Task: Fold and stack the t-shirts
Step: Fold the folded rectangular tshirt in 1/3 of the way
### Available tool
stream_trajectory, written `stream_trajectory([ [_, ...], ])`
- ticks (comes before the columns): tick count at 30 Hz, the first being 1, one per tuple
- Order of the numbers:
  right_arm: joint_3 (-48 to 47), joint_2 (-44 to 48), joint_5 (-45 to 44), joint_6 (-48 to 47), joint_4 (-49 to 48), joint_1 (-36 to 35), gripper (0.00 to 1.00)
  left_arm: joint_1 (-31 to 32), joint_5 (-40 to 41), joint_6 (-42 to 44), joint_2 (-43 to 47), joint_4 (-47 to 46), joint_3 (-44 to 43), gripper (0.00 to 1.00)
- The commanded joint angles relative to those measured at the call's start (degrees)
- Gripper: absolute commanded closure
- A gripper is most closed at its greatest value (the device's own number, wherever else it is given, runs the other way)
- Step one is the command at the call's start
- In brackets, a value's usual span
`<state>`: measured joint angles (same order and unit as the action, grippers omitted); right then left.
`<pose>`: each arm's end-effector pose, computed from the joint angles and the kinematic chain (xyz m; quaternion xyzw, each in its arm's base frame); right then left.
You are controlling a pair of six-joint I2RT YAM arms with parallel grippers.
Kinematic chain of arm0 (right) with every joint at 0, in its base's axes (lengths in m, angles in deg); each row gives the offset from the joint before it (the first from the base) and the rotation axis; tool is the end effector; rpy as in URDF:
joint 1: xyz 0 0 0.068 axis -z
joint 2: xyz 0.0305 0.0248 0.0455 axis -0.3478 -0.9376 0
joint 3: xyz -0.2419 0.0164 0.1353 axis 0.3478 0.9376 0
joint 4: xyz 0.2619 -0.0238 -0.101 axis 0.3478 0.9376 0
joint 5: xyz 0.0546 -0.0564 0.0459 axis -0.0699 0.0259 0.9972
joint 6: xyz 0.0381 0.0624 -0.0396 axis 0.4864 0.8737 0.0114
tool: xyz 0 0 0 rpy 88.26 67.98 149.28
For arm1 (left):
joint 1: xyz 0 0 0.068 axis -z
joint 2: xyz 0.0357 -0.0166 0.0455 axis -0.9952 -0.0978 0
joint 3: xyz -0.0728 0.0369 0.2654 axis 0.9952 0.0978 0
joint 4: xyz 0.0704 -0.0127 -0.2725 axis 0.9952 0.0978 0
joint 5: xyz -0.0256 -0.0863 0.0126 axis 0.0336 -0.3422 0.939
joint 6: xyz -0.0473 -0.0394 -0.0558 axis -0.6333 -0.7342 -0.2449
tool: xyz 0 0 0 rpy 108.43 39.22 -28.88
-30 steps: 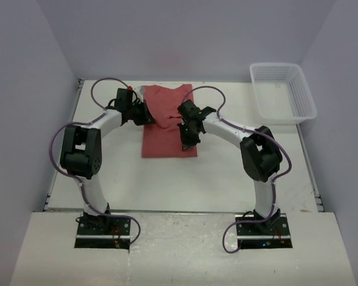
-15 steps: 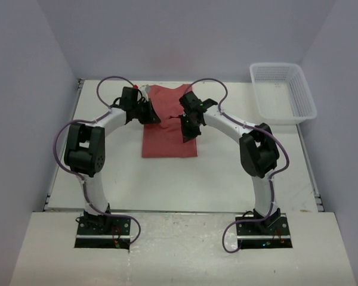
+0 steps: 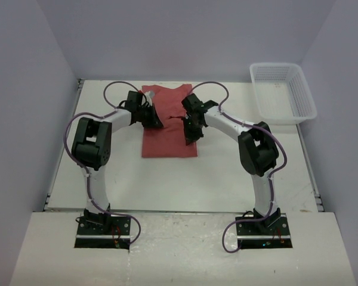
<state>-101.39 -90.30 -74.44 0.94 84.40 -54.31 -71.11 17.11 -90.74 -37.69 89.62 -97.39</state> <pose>0.3910 0.2737 0.1585 -0.0688 0.9792 0.1424 0.1268 0.4610 -0.1432 0.1237 -0.0287 0.9161 -0.3239 0.2347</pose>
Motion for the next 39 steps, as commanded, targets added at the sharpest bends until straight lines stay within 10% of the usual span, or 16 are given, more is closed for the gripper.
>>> stream_trajectory([
  [1, 0.88, -0.34, 0.51, -0.02, -0.73, 0.20, 1.00, -0.18, 0.15, 0.22, -1.84, -2.37, -3.37, 1.00],
  [39, 7.03, -3.86, 1.74, 2.09, -3.11, 0.12, 1.00, -8.53, -11.18, 2.06, -14.94, -10.63, -12.60, 1.00],
])
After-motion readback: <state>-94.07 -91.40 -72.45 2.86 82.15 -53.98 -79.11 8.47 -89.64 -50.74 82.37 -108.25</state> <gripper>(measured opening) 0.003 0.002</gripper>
